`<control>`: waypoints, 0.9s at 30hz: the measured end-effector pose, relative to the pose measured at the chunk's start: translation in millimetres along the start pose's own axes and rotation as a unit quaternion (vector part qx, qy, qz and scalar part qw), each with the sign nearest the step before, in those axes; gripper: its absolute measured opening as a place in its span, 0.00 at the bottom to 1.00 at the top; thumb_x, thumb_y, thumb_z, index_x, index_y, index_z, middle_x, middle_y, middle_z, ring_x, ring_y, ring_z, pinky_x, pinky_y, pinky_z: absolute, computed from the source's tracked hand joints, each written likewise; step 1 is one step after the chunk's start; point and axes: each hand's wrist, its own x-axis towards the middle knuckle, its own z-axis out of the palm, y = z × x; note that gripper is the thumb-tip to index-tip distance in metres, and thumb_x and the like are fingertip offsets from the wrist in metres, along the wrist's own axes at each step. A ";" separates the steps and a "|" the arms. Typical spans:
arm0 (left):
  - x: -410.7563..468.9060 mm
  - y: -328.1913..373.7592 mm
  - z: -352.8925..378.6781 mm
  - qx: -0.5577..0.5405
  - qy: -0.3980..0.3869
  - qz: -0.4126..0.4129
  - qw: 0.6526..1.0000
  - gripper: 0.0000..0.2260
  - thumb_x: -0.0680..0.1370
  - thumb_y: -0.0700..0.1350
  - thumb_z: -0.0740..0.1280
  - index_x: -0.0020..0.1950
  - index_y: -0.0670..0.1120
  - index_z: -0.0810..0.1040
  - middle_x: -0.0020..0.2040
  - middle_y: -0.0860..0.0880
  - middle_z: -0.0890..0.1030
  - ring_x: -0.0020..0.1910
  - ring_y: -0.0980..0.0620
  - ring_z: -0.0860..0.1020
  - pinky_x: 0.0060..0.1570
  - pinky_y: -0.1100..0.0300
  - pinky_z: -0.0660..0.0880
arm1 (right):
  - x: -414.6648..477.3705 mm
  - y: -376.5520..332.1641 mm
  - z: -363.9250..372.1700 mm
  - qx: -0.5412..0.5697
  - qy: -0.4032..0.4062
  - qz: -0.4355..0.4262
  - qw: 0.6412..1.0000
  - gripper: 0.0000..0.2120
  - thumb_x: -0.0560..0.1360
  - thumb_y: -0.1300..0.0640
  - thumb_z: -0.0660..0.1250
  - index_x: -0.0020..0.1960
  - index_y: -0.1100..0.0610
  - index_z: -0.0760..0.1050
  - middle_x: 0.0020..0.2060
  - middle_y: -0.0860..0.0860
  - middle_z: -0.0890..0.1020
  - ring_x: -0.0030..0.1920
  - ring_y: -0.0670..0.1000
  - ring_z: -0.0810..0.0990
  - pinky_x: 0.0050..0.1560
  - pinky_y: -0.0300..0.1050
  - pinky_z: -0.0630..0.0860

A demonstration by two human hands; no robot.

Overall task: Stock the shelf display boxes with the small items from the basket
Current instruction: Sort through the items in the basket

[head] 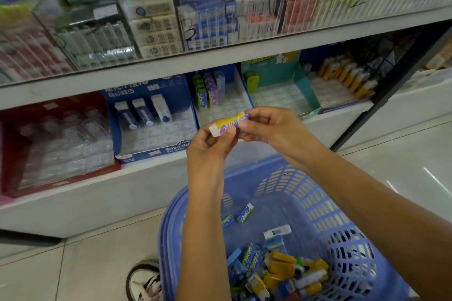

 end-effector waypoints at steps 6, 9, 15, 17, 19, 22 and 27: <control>16.2 -2.8 1.7 0.411 0.017 0.120 0.903 0.14 0.79 0.44 0.65 0.64 0.43 0.75 0.60 0.48 0.78 0.57 0.53 0.77 0.58 0.65 0.71 | 43.0 -12.5 -6.1 -0.217 0.120 -0.135 0.959 0.08 0.75 0.59 0.69 0.53 0.56 0.79 0.40 0.46 0.82 0.40 0.42 0.82 0.45 0.31 0.77; 16.8 -14.0 2.6 0.580 -0.058 0.106 0.805 0.23 0.80 0.46 0.62 0.74 0.42 0.64 0.76 0.47 0.61 0.74 0.50 0.60 0.68 0.63 0.58 | 75.6 -16.7 -3.5 -0.350 0.107 -0.177 0.914 0.10 0.73 0.58 0.70 0.54 0.57 0.79 0.44 0.50 0.83 0.44 0.47 0.81 0.49 0.35 0.77; 15.0 -22.9 0.1 0.626 -0.080 0.103 0.769 0.28 0.80 0.46 0.61 0.77 0.41 0.55 0.78 0.47 0.55 0.76 0.50 0.52 0.74 0.60 0.50 | 110.9 -2.0 13.6 -0.438 0.058 -0.205 0.873 0.09 0.73 0.60 0.71 0.52 0.62 0.78 0.46 0.56 0.84 0.47 0.52 0.81 0.50 0.40 0.76; 15.5 -22.1 -0.6 0.622 -0.082 0.104 0.772 0.28 0.80 0.46 0.62 0.77 0.41 0.56 0.77 0.47 0.56 0.76 0.50 0.52 0.74 0.61 0.51 | 112.3 -0.3 14.7 -0.427 0.069 -0.212 0.876 0.10 0.73 0.61 0.70 0.51 0.64 0.78 0.46 0.57 0.84 0.47 0.52 0.81 0.47 0.35 0.72; 15.0 -21.7 -0.2 0.620 -0.084 0.104 0.773 0.28 0.80 0.46 0.62 0.77 0.41 0.55 0.77 0.46 0.56 0.76 0.50 0.52 0.74 0.61 0.51 | 112.3 1.8 13.9 -0.432 0.069 -0.223 0.871 0.09 0.73 0.61 0.70 0.52 0.64 0.78 0.47 0.56 0.84 0.47 0.51 0.81 0.47 0.35 0.72; 14.5 -22.6 -0.4 0.618 -0.086 0.103 0.775 0.28 0.80 0.47 0.61 0.77 0.41 0.54 0.78 0.47 0.55 0.77 0.50 0.51 0.74 0.60 0.50 | 111.3 5.8 11.9 -0.470 0.050 -0.223 0.852 0.10 0.74 0.59 0.69 0.53 0.62 0.76 0.48 0.55 0.83 0.48 0.53 0.81 0.50 0.44 0.76; 15.2 -23.6 -1.1 0.615 -0.087 0.108 0.776 0.29 0.80 0.48 0.61 0.77 0.41 0.54 0.78 0.47 0.54 0.77 0.50 0.50 0.74 0.61 0.48 | 112.9 10.8 12.0 -0.487 0.017 -0.204 0.849 0.11 0.75 0.58 0.68 0.55 0.63 0.77 0.49 0.58 0.83 0.50 0.55 0.82 0.53 0.47 0.77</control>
